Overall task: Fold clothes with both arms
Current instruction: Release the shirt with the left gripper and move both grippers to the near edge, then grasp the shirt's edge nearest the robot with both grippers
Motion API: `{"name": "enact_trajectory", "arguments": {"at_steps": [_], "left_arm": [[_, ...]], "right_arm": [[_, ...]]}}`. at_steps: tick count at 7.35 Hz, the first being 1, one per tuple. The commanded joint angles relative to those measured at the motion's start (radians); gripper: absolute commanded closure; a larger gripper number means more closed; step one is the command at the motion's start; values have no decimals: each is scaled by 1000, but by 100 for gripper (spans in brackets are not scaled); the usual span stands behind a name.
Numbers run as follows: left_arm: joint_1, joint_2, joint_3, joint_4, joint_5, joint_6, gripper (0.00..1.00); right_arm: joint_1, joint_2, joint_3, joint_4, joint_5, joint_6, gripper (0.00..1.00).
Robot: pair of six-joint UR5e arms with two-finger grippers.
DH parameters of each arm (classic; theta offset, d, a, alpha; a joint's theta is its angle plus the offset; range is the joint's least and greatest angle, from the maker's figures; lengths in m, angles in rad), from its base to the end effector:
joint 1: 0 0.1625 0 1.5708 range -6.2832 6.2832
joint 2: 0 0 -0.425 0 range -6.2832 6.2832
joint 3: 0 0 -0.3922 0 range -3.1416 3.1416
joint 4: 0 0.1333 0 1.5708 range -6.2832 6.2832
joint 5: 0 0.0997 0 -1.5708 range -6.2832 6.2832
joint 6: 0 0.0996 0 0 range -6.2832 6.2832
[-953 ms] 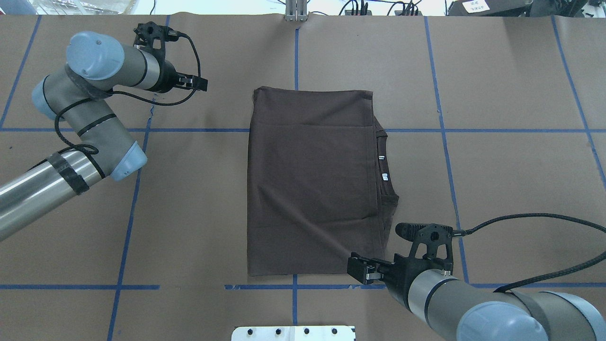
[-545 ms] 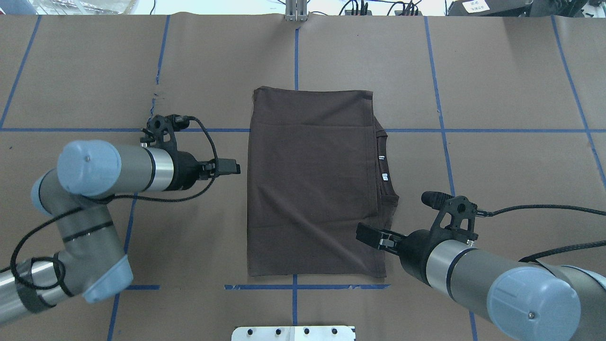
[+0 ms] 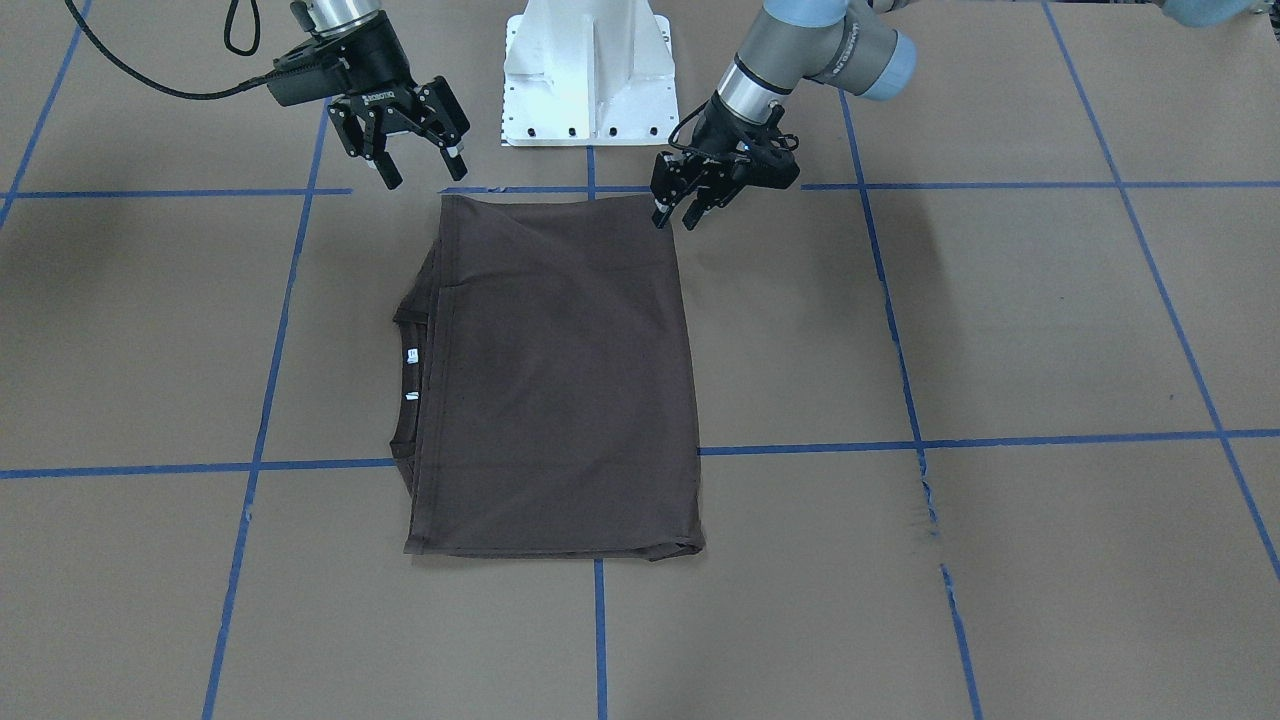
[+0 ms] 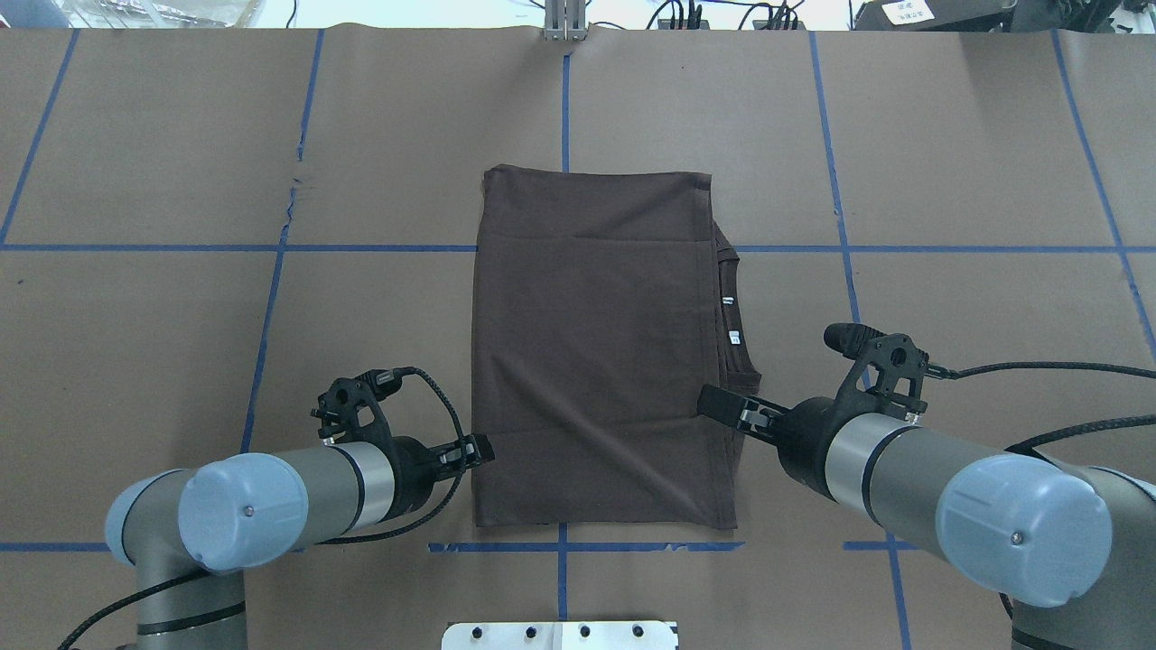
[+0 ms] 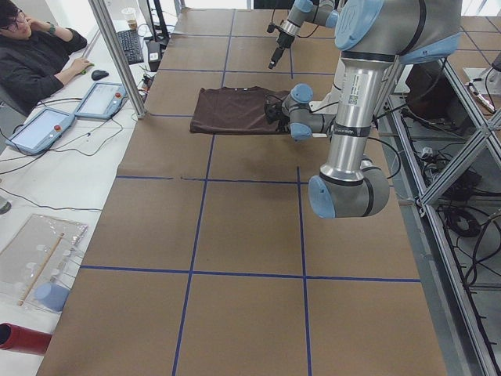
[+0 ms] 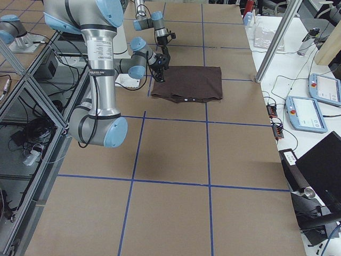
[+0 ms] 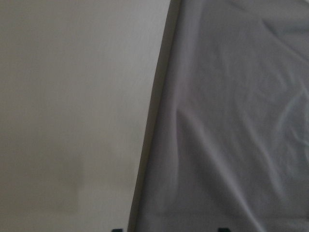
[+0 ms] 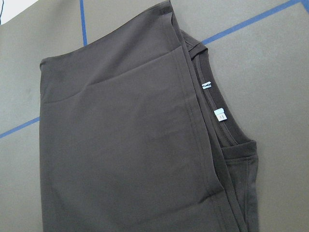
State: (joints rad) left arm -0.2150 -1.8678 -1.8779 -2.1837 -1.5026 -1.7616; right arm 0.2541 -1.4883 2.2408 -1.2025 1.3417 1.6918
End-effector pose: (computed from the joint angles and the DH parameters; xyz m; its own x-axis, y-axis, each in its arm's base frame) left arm 0.5318 -0.2595 0.2870 0.2801 -0.2548 -0.9255 0.3345 0.9296 -0.1547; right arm -0.3983 -0.2645 0.2704 0.3645 0.2161 0.9058 -0.4903 0.8715 -0.0106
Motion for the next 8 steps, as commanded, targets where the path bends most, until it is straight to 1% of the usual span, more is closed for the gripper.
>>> {"name": "enact_trajectory", "arguments": {"at_steps": [1, 2, 5, 6, 7, 8], "left_arm": [[55, -28, 12, 58, 16, -16, 45], [72, -28, 16, 58, 16, -18, 45], [75, -28, 19, 58, 16, -18, 45], [77, -30, 19, 58, 15, -18, 48], [77, -31, 17, 58, 15, -18, 62], [77, -34, 17, 58, 13, -18, 92]], "right_arm": [[4, -1, -6, 0, 2, 0, 1], [4, -1, -6, 0, 2, 2, 1], [4, -3, -7, 0, 2, 3, 1], [4, -3, -7, 0, 2, 3, 1], [4, -4, -7, -2, 2, 2, 1], [4, -3, -15, 0, 2, 2, 1]]}}
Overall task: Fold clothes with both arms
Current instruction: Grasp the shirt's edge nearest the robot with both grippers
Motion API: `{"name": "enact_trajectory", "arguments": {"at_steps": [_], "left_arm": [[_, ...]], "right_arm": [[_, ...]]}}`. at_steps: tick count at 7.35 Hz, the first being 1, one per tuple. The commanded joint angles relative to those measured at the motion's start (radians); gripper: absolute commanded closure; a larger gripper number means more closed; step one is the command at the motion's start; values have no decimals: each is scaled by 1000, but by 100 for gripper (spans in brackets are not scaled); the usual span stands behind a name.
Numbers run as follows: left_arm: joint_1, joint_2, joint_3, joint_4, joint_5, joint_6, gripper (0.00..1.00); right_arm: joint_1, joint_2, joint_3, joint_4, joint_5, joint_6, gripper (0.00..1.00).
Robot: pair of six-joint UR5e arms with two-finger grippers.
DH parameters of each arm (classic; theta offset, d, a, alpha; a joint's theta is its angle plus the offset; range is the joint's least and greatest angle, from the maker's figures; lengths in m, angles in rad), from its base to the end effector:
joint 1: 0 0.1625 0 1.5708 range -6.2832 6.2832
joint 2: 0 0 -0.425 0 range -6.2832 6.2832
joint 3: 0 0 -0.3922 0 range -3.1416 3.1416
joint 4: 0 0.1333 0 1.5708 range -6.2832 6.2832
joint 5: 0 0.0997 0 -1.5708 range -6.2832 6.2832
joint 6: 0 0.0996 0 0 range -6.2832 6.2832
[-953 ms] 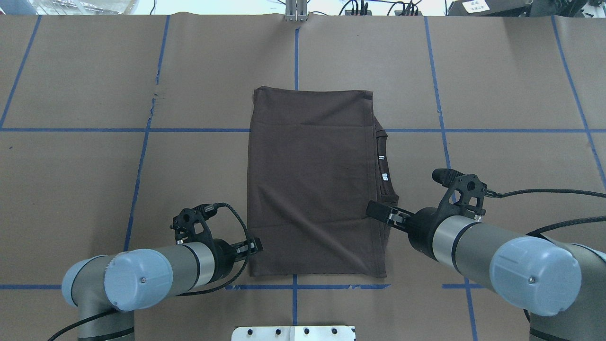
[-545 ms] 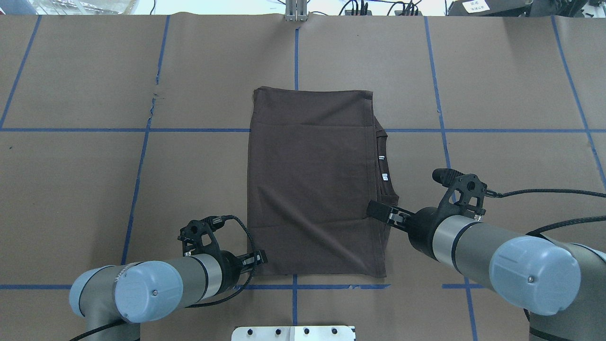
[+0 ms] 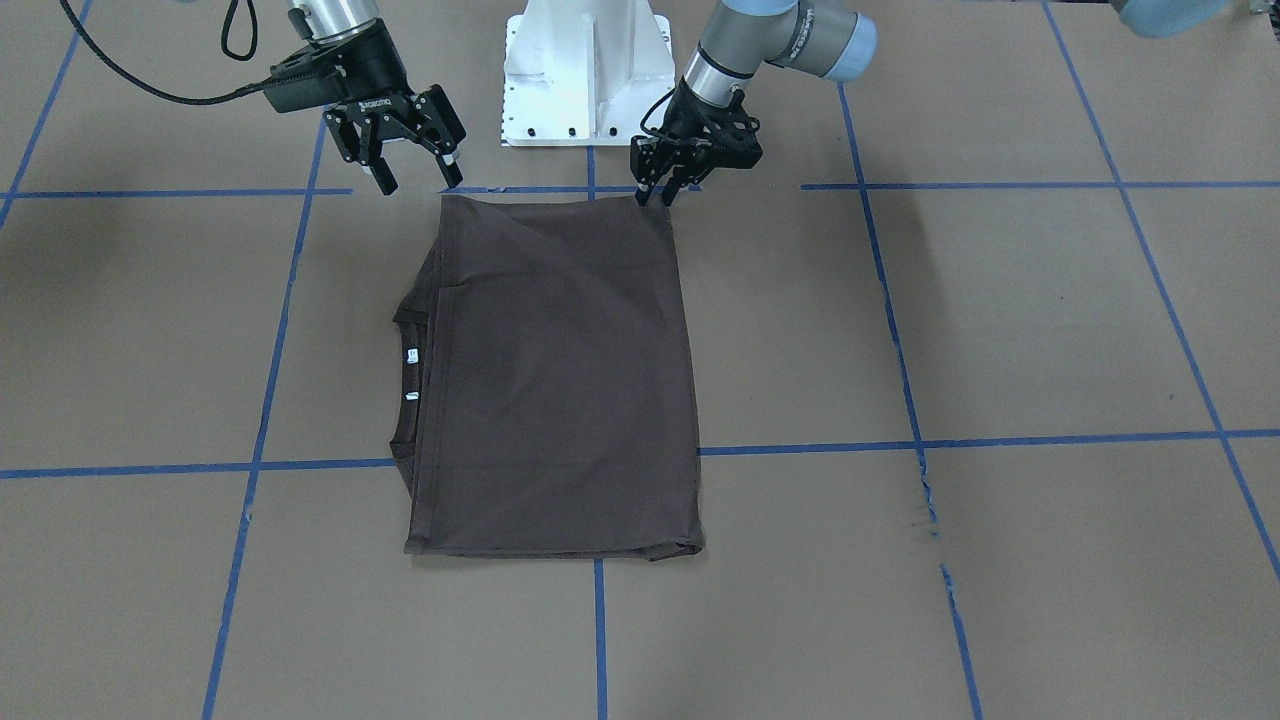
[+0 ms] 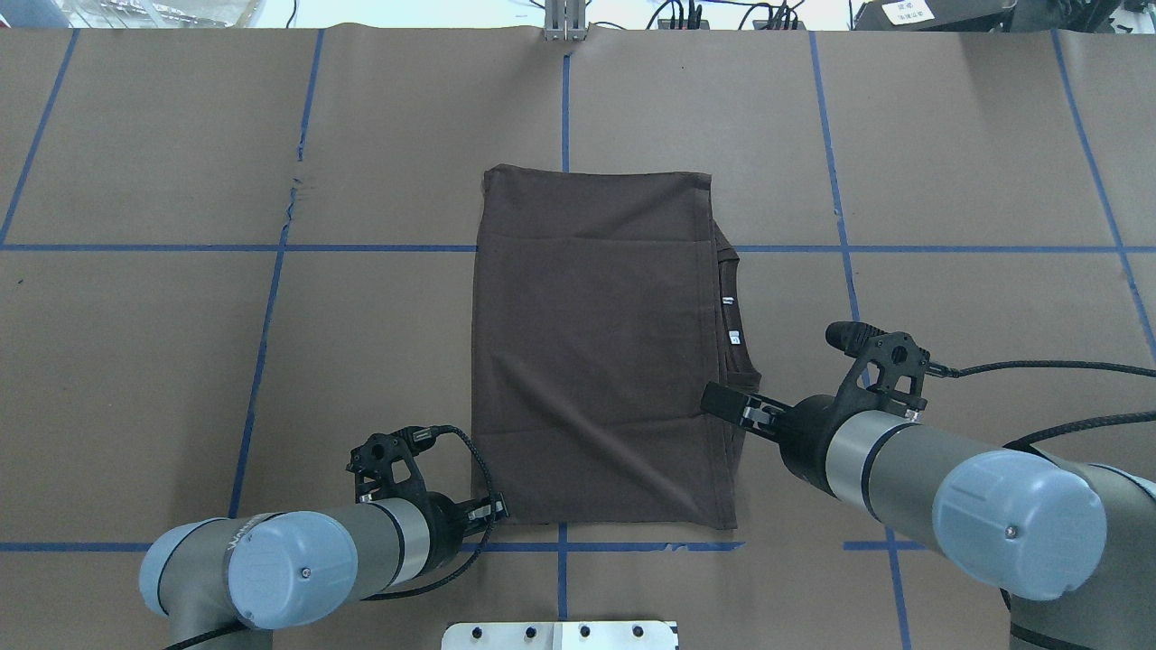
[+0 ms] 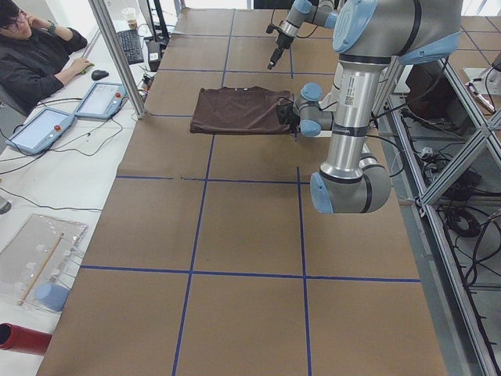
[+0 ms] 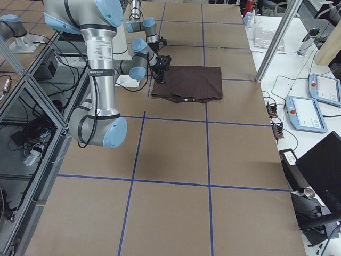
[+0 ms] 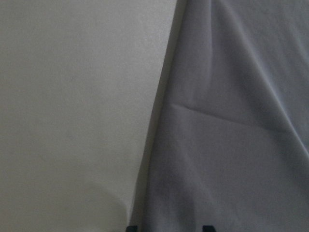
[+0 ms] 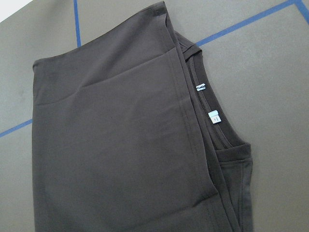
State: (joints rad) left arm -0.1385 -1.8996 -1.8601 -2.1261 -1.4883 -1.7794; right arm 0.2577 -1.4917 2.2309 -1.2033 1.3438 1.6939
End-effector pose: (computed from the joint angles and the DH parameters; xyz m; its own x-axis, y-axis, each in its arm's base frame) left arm 0.5618 -0.2212 0.2839 0.3309 -0.2545 -0.9087 0.2876 0.9443 -0.1598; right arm -0.4001 -0.2665 0.2762 0.3752 0.2226 0.8998 -0.4927 0.8701 -0.0098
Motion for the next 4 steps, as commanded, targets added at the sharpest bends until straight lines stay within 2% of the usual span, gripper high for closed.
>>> {"name": "enact_trajectory", "arguments": {"at_steps": [1, 2, 3, 4], "left_arm": [[2, -3, -2, 0, 0, 2, 100], [2, -4, -4, 0, 0, 2, 100], [2, -4, -8, -2, 0, 2, 100], [0, -4, -16, 0, 0, 2, 100]], "right_arm": [[0, 1, -7, -1, 0, 0, 1], [-1, 4, -32, 1, 0, 10, 1], [-6, 19, -66, -16, 0, 98, 7], [-8, 63, -66, -135, 0, 130, 11]]}}
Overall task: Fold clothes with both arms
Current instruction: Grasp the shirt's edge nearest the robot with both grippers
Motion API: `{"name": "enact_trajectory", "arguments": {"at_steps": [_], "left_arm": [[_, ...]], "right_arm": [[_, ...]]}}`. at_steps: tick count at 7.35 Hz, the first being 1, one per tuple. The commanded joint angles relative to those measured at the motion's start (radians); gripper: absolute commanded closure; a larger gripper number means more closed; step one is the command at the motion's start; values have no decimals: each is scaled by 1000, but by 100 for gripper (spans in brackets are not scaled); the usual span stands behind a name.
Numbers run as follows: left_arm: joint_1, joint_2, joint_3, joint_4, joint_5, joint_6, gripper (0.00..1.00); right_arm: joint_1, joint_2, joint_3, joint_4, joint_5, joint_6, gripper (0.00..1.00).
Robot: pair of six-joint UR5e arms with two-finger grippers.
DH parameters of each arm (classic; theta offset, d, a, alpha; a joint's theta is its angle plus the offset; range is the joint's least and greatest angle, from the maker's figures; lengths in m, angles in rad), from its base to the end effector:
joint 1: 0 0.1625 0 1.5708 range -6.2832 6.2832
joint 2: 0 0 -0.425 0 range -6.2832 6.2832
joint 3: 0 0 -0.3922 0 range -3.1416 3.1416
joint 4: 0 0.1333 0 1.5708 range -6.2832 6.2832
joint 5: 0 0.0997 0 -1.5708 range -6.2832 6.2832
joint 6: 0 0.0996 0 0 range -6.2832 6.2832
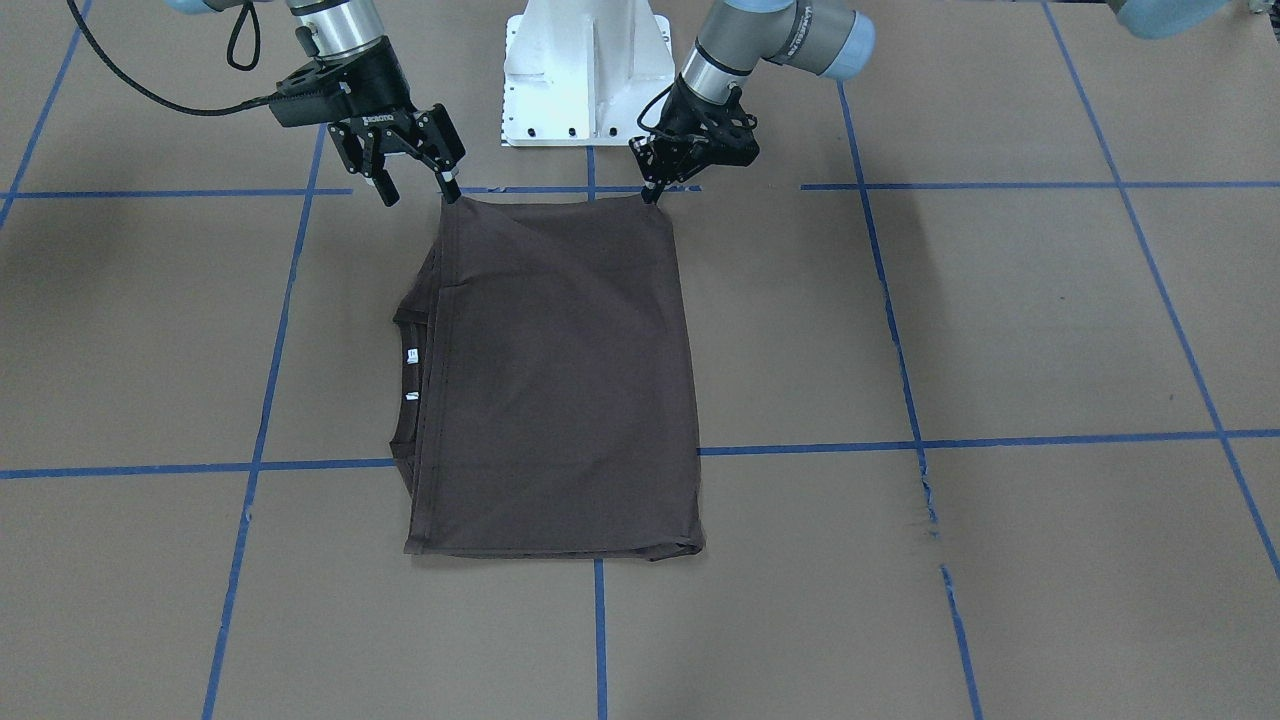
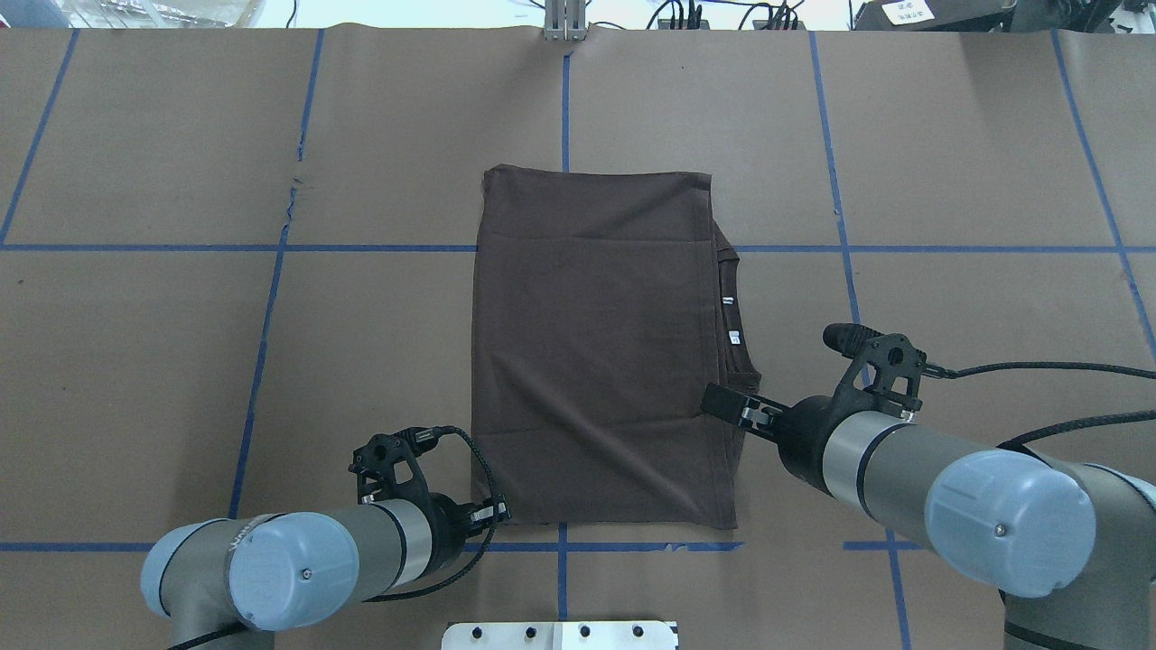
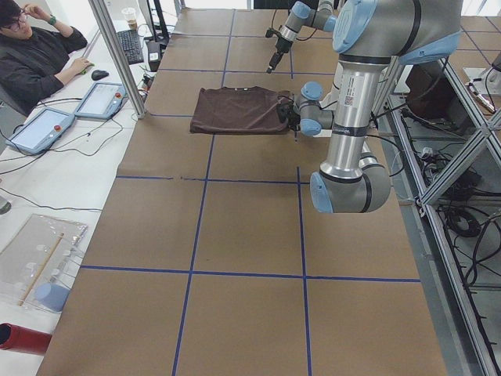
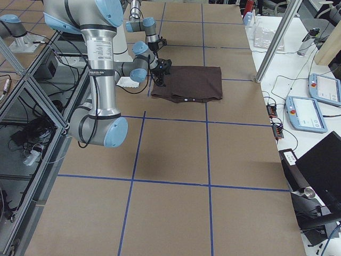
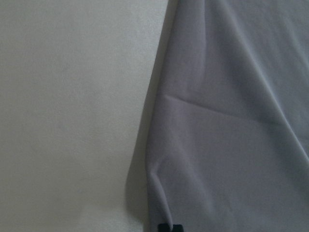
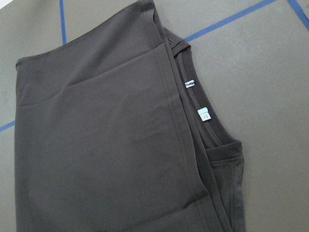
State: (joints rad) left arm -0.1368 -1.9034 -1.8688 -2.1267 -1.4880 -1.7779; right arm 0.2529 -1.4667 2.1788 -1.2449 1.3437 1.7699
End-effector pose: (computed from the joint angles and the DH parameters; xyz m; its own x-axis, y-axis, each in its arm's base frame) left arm 0.5602 -0.2200 0.2777 0.3199 -0.2509 -0.9136 0.2837 0.9454 -0.1603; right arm -0.4212 -0.2697 0.2923 0.3967 0.3016 0.8670 -0.5203 0.8520 -0.0583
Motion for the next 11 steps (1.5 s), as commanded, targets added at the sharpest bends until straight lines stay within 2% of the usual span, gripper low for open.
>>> {"name": "enact_trajectory", "arguments": {"at_steps": [1, 2, 4, 11], "left_arm": [[0, 0, -9, -1, -1, 0, 100], [0, 0, -9, -1, -1, 0, 100], [0, -2, -13, -2, -3, 0, 100], [-1, -8, -13, -2, -5, 0, 100]], "right_arm": [[-7, 105, -37, -243, 2, 101, 12], [-17, 171, -97, -308, 2, 109, 12], [-44, 238, -200, -315, 2, 109, 11], [-113, 241, -228, -335, -3, 132, 11]]}}
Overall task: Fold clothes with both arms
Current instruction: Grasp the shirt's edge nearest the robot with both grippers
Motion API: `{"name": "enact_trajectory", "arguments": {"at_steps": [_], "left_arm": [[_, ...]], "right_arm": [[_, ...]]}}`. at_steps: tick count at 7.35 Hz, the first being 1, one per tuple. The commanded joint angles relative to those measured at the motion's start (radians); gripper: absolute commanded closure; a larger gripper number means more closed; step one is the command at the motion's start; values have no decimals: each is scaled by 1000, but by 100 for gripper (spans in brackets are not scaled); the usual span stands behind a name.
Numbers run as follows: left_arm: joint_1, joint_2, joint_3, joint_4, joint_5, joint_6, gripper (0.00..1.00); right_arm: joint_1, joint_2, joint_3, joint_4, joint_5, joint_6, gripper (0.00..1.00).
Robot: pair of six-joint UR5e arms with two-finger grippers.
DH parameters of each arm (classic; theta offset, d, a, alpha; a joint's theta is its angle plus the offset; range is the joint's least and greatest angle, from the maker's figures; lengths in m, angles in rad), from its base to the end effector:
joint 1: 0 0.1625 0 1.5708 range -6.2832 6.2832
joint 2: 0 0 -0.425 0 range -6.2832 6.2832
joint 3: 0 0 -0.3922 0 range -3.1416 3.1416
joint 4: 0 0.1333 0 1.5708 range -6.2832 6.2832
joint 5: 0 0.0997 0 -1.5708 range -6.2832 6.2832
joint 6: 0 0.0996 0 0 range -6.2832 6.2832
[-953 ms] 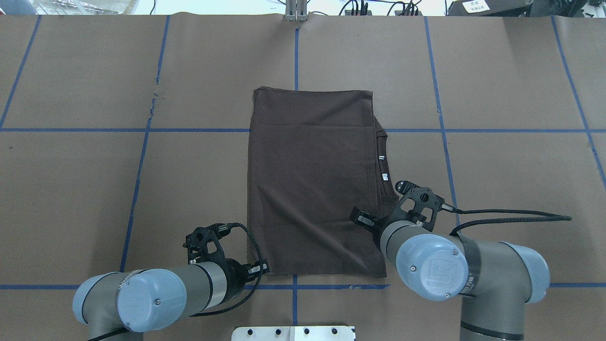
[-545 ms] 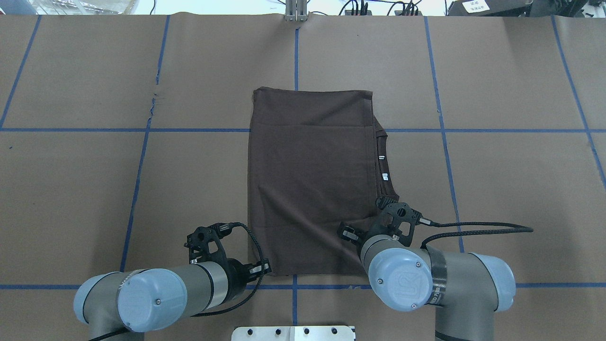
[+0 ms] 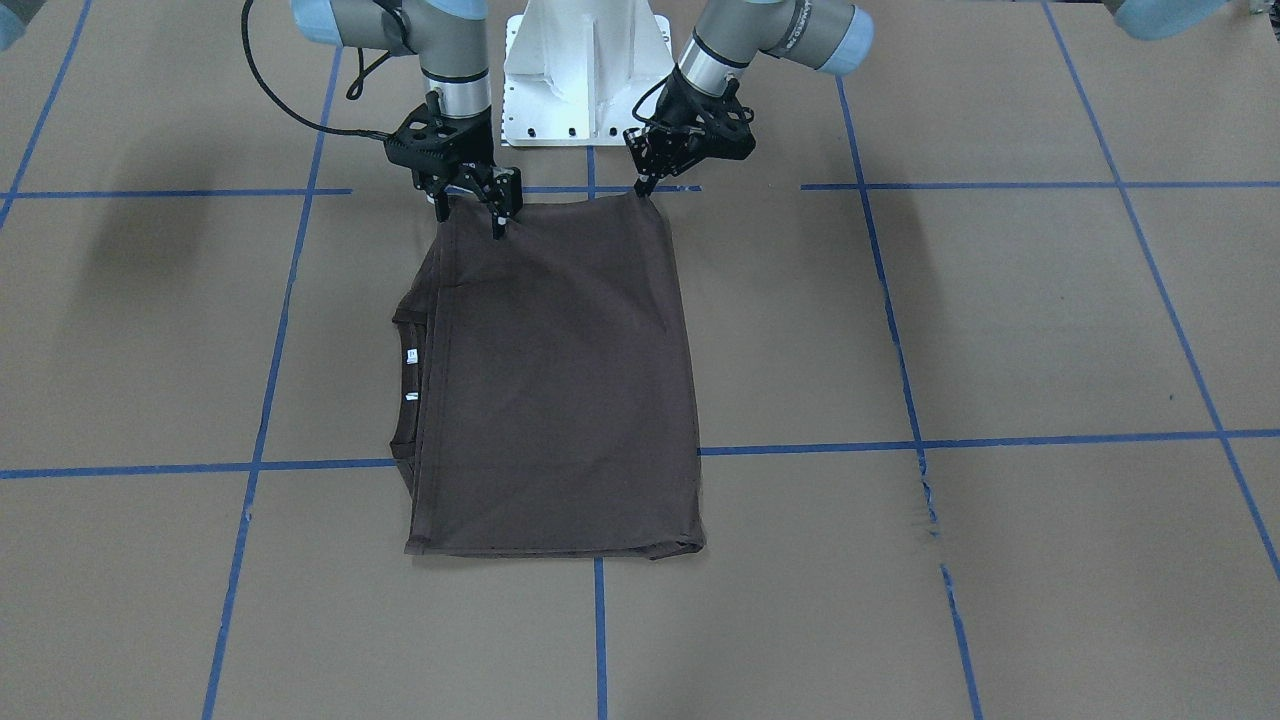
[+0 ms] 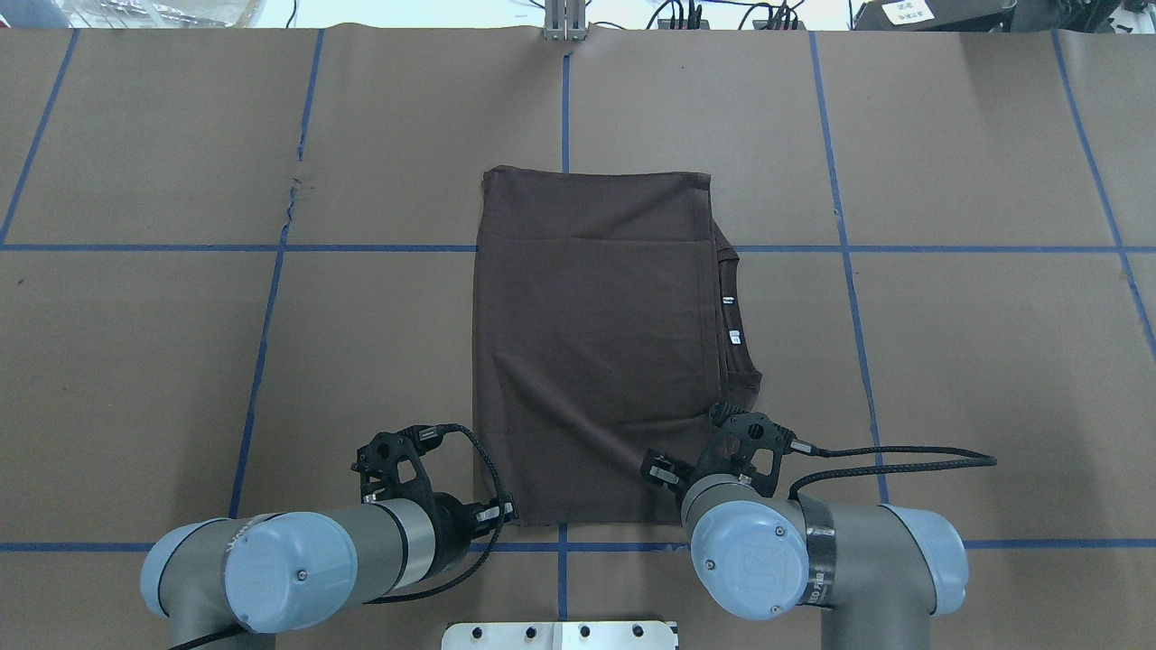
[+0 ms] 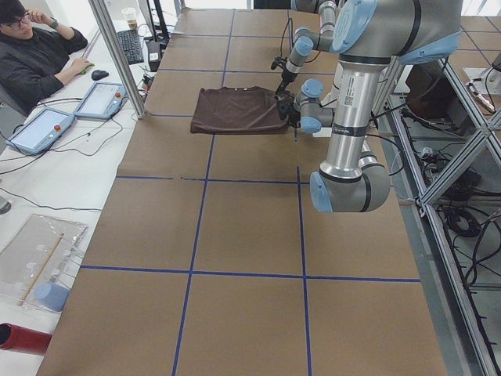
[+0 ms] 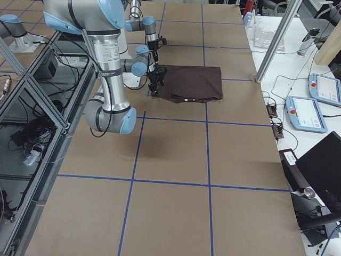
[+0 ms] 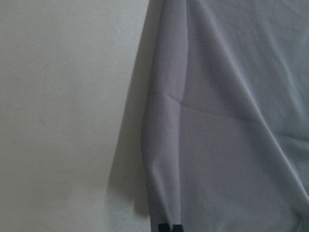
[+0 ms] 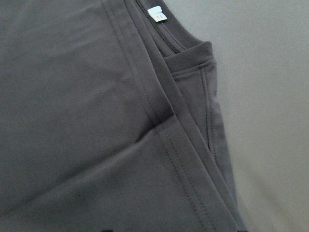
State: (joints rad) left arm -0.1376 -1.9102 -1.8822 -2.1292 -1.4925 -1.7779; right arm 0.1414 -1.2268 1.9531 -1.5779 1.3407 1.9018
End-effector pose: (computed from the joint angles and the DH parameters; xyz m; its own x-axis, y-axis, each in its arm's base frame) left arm 0.5568 -0.2195 0.2675 0.2999 -0.2485 -0.9210 0.2768 0.9466 -0.1652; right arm -0.5477 -0.2356 0.3094 0.6115 0.4067 0.6788 -0.5125 0.8571 -0.0518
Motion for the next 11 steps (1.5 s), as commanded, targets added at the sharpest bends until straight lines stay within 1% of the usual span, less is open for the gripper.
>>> {"name": "enact_trajectory", "arguments": {"at_steps": [1, 4, 6, 7, 8, 9, 11], "left_arm": [[-1, -1, 0, 0, 0, 0, 100], [-1, 0, 0, 0, 0, 0, 100], [-1, 0, 0, 0, 0, 0, 100], [-1, 0, 0, 0, 0, 0, 100], [-1, 0, 0, 0, 0, 0, 100], [-1, -1, -2, -2, 0, 0, 100], [-1, -1, -2, -2, 3, 0, 100]], "right_arm": [[-3, 1, -3, -2, 0, 0, 11], [-5, 7, -22, -1, -2, 3, 13], [-8, 12, -31, -2, -3, 39, 22], [-8, 12, -31, -1, -3, 43, 36], [-8, 12, -31, -1, -5, 98, 77], [-8, 13, -31, 1, -5, 112, 100], [-6, 18, -28, 1, -5, 131, 100]]}}
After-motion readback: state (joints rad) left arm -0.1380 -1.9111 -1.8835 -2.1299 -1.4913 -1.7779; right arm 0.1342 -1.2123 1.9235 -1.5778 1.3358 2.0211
